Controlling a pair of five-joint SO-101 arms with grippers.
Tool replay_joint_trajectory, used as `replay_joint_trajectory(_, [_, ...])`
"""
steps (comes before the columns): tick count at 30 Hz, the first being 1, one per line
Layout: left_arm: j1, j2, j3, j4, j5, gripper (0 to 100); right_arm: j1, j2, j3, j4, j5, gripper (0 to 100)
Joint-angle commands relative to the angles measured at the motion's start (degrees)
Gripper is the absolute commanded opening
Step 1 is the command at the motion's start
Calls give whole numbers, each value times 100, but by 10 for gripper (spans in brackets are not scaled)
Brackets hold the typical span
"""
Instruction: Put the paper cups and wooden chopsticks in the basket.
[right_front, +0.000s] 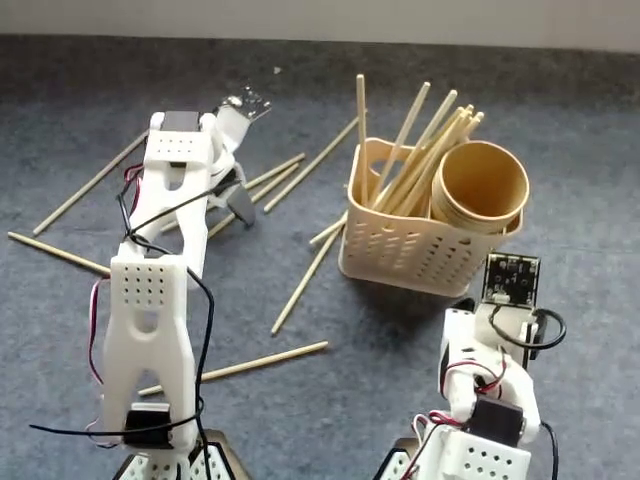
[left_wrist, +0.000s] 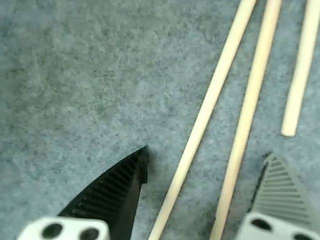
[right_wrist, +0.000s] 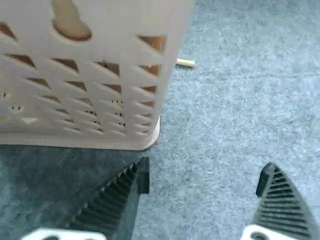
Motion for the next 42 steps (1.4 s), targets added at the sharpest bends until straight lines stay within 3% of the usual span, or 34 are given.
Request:
replay_joint_trajectory(1, [4,347,-444,79,-35,324,13,22,224,-400,-44,336])
replay_joint_trajectory(5, [101,655,-813,554,-88,177,13,22,400,-637,-70,336])
replay_joint_trajectory(10, [224,875,-1244,1336,-985,8,13,22,462,-708,-79,336])
replay_joint_trajectory(14, [189,875,-1675,1925,-1002,9,13,22,488,-708,-79,336])
replay_joint_trajectory(22, [101,523,-1789,1969,-958,6,4,22,488,-716,-79,336])
replay_joint_trajectory(32, [558,-2202,-1807,1969,536,6,-321,22,655,-716,-53,336])
replay_joint_trajectory(36, [1235,-3433,-1798,1908,1029,6,-356,22,664,-716,-53,336])
replay_joint_trajectory(42, [2501,-4505,-1789,1196,1881,6,-356,22,664,-716,-53,336])
